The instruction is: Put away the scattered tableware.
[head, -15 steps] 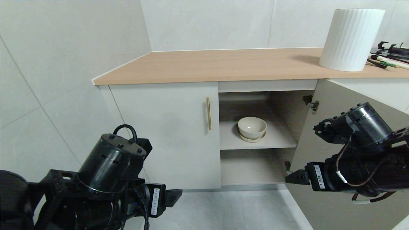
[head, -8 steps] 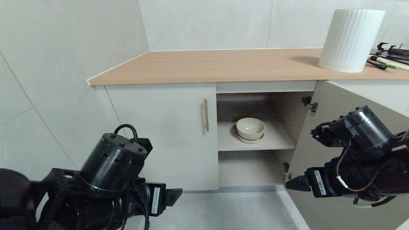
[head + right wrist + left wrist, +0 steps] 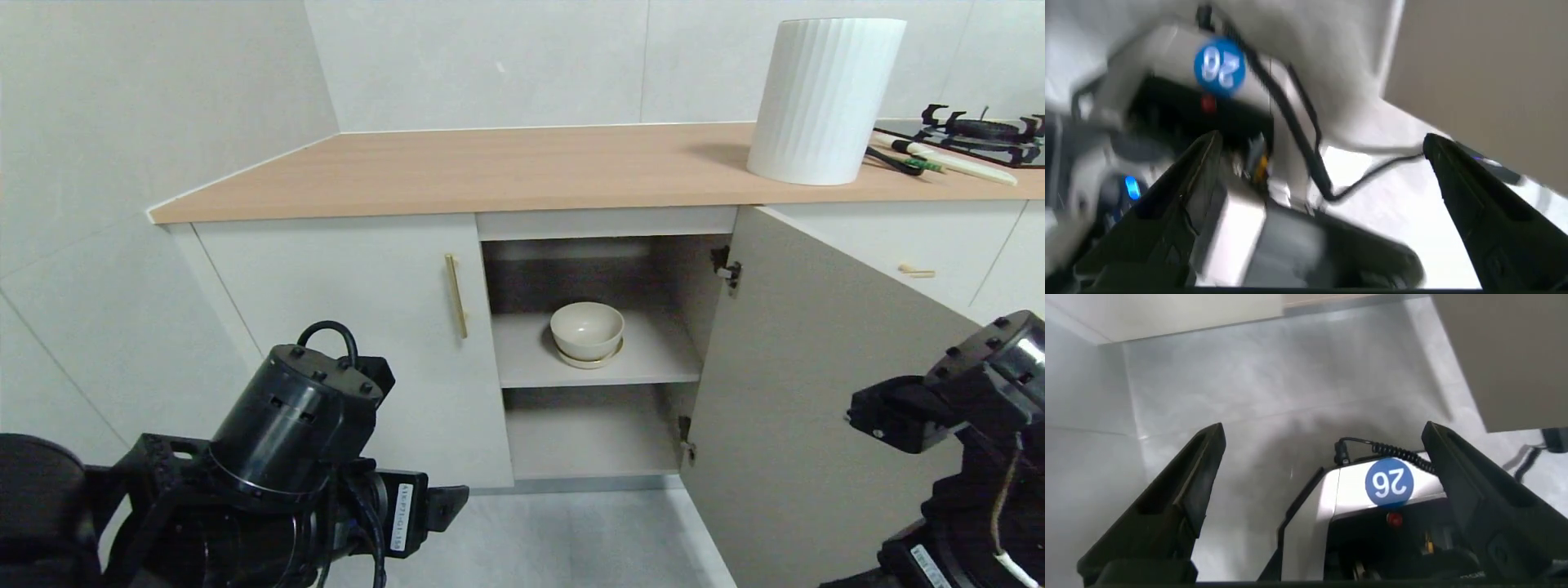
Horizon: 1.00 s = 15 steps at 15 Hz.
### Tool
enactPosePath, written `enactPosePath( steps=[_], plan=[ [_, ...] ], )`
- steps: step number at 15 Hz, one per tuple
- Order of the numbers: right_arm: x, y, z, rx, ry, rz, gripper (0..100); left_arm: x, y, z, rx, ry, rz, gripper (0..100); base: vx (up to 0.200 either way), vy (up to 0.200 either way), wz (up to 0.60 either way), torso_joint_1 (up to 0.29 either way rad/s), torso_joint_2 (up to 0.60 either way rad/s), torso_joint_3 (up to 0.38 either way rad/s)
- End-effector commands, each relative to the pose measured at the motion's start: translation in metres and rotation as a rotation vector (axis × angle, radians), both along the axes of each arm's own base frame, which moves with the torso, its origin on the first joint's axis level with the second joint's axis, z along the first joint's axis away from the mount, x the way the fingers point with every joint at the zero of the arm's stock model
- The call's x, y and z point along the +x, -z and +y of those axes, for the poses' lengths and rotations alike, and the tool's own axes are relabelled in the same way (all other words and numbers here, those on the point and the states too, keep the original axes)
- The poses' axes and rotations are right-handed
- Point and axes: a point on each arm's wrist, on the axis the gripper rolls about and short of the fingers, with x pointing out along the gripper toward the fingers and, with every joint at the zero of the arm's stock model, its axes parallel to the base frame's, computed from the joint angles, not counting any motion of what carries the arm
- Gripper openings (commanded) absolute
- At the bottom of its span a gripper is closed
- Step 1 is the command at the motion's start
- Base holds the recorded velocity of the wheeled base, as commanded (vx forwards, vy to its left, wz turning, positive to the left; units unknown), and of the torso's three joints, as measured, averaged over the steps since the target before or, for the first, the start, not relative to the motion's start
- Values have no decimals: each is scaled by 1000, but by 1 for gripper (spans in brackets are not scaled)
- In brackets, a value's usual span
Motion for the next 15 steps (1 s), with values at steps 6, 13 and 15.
enactPosePath(
  steps=[6,13,15],
  plan=[
    [-51,-27,-30,-119,-69,-38,100,0,0,0,0,0,2,100,0,0,0,0,0,0],
    [-59,-28,-43,-241,-3,-93,100,2,4,-1,12,0,13,100,0,0,0,0,0,0],
    [-59,-28,-43,-241,1,-93,100,2,4,-2,11,-1,13,100,-100,-100,0,1,-1,-1]
  ],
)
